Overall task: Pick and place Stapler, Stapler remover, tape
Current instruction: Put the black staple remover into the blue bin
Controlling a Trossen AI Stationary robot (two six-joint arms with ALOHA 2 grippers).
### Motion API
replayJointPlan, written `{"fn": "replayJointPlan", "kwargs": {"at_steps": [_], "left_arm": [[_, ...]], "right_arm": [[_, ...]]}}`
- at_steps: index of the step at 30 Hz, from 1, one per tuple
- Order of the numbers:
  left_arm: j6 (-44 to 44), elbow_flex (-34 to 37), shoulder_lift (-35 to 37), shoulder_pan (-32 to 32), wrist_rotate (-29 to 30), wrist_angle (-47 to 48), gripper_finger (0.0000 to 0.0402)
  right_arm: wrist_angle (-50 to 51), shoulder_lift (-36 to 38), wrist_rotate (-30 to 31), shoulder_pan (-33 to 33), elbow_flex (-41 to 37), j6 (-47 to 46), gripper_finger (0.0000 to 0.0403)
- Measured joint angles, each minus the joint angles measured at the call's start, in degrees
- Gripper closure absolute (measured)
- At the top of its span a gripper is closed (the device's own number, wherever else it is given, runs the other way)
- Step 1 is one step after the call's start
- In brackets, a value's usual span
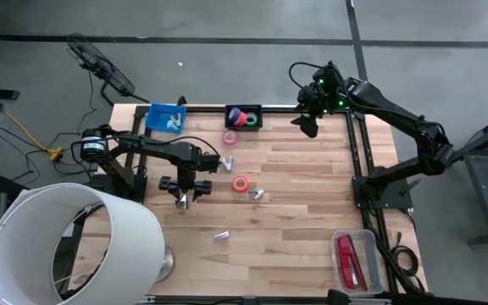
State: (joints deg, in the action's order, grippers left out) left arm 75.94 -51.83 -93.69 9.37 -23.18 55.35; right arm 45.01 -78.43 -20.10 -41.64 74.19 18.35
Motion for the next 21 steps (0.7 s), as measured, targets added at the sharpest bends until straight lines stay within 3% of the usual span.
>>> {"fn": "replayJointPlan", "kwargs": {"at_steps": [7,16,21], "left_arm": [[-0.86,-0.02,0.00,0.05,3.00,0.20,0.0153],[-3.11,-0.02,0.00,1.57,1.32,0.26,0.0071],[-5.66,-0.07,-0.57,1.51,0.36,1.62,0.0067]], "right_arm": [[0.00,0.00,-0.02,-0.01,0.00,0.00,0.0160],[0.00,0.00,-0.02,0.01,0.00,-0.07,0.0160],[0.00,0.00,-0.02,0.01,0.00,-0.09,0.0160]]}}
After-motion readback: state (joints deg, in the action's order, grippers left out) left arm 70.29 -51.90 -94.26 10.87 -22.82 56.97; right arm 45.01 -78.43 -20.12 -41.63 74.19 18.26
